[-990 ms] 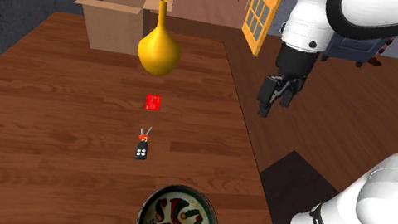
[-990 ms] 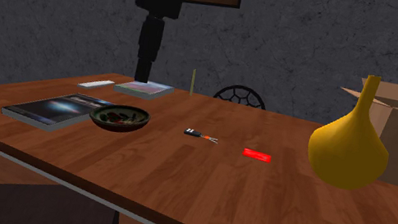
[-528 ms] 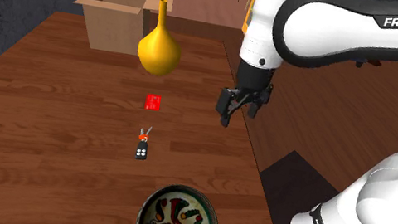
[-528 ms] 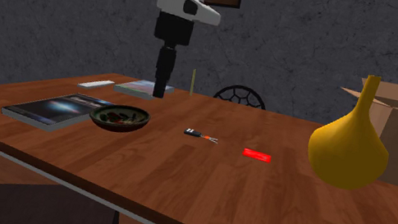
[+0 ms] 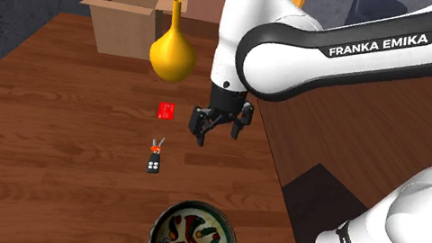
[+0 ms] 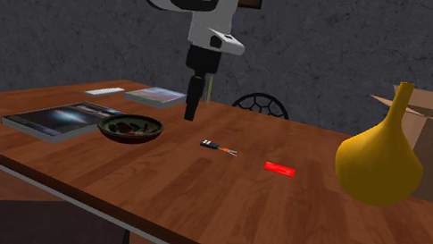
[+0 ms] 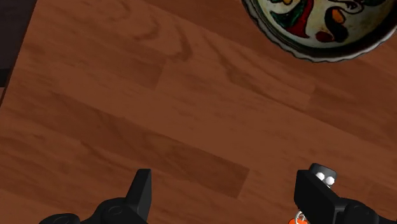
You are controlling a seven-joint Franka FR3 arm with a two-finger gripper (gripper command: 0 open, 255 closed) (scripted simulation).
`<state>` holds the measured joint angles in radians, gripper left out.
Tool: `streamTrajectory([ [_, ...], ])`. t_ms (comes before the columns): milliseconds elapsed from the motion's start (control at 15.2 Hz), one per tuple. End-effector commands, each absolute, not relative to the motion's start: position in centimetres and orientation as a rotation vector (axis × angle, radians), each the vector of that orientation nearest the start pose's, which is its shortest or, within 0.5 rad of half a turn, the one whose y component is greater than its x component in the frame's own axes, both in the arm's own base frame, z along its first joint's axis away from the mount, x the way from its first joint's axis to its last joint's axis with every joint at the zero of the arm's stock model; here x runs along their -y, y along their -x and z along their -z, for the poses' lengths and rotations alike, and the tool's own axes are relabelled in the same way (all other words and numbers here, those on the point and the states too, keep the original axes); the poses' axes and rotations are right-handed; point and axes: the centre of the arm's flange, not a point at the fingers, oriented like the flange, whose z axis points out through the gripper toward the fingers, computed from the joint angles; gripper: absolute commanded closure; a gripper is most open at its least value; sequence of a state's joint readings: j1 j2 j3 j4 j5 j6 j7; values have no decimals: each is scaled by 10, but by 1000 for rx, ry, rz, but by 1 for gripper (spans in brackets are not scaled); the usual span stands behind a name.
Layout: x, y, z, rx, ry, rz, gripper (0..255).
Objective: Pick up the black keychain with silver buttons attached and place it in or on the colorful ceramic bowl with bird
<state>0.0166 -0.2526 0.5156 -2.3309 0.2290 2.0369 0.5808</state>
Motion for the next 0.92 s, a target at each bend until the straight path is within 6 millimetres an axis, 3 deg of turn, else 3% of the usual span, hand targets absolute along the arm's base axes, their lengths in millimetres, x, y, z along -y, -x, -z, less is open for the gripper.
streamTrajectory([
  [0,-270,-407,-407,-322,3091,-137,0],
  [726,-364,-490,-338,-563,3074,-75,0],
  [858,-368,-494,-329,-574,3073,-72,0],
])
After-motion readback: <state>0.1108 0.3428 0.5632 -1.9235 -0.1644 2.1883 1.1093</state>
